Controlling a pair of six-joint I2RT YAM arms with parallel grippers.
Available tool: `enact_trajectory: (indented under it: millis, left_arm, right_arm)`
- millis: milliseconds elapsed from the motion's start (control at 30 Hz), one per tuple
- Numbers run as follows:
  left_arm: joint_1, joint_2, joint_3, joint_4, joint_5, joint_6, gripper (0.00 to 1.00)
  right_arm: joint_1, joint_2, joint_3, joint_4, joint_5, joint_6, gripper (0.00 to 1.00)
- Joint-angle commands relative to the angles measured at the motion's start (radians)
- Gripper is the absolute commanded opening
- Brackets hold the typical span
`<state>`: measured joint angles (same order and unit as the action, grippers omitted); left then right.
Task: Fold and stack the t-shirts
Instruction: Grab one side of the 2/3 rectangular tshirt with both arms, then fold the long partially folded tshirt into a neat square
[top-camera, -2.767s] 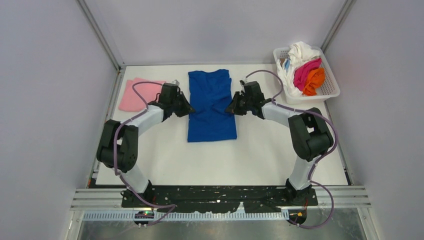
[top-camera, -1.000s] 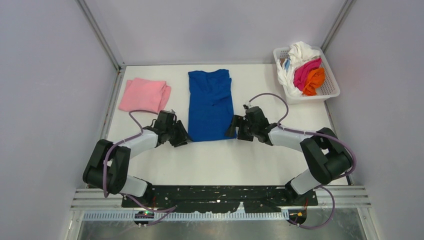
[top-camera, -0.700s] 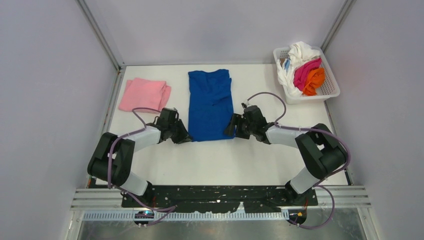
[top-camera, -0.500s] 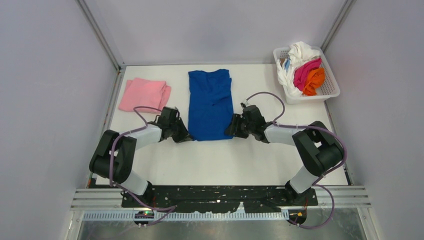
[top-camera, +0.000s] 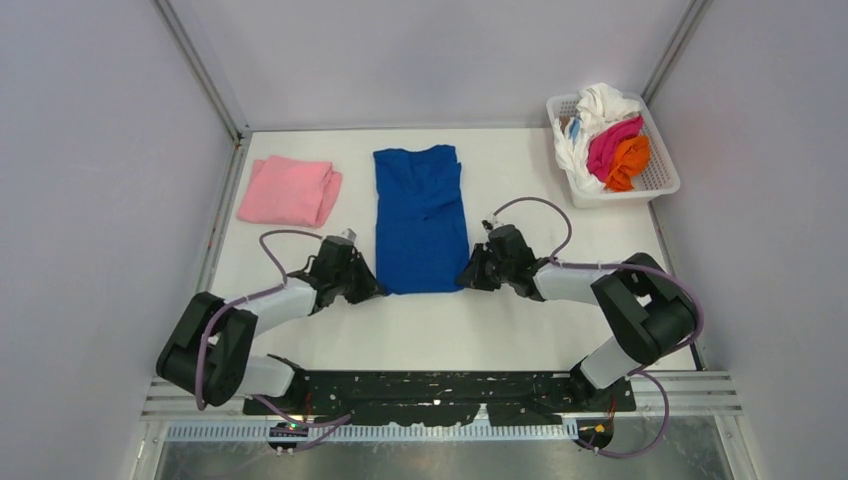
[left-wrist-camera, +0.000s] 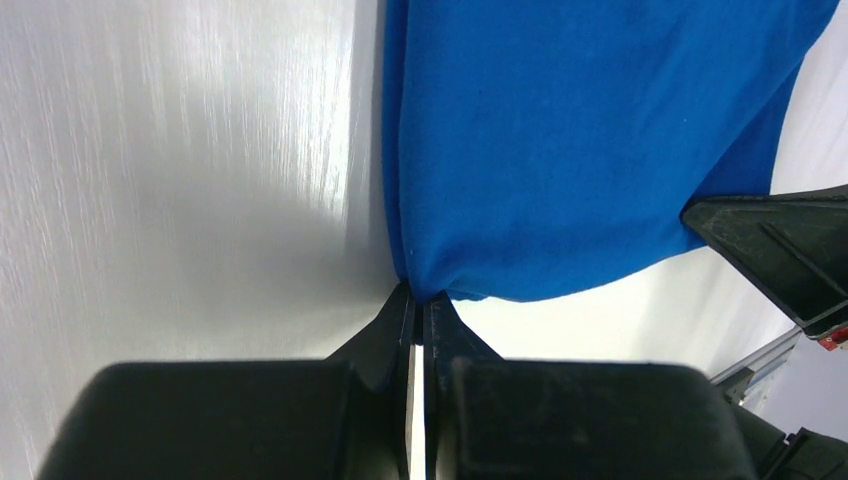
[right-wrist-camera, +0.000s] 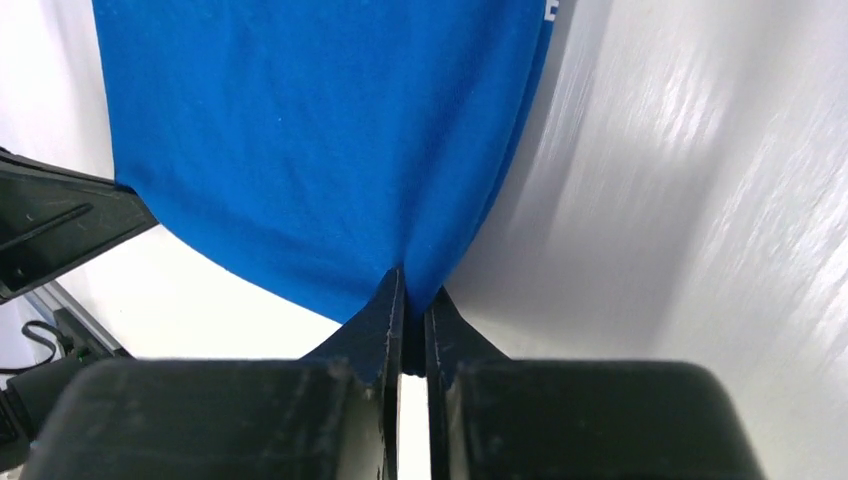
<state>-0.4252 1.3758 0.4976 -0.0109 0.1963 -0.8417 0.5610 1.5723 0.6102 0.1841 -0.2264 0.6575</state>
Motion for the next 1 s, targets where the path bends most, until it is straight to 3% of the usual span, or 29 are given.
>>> enact_trajectory:
  millis: [0, 100, 233, 400, 567, 700, 967]
  left_arm:
    - [-0.026, -0.045, -0.087, -0.080, -0.049, -0.003, 0.00]
    - [-0.065, -0.141, -0.128, -0.120, -0.053, -0.018, 0.00]
    - [-0.193, -0.343, -0.170, -0.300, -0.121, -0.073, 0.00]
    - [-0.327, -0.717, -0.158, -0.568, -0.174, -0.158, 0.00]
    - [-0.353, -0.986, -0.119, -0.610, -0.164, -0.144, 0.00]
    - [-0.351, -1.006, -0.049, -0.574, -0.252, -0.094, 0.00]
    - [-0.322, -0.736, 0.154, -0.451, -0.397, 0.034, 0.00]
  right_arm:
    - [0.054, -0.048, -0.070, -0.080, -0.010, -0.010, 0.06]
    - [0.102, -0.124, -0.108, -0.154, -0.007, -0.004, 0.05]
    - [0.222, -0.300, -0.144, -0.305, 0.025, 0.028, 0.05]
    - [0.312, -0.570, -0.143, -0.478, 0.012, 0.049, 0.05]
    - [0.332, -0.752, -0.094, -0.576, 0.009, 0.037, 0.05]
    - [0.309, -0.785, -0.022, -0.588, 0.071, 0.007, 0.05]
    - [0.085, -0.691, 0.091, -0.514, -0.016, -0.042, 0.05]
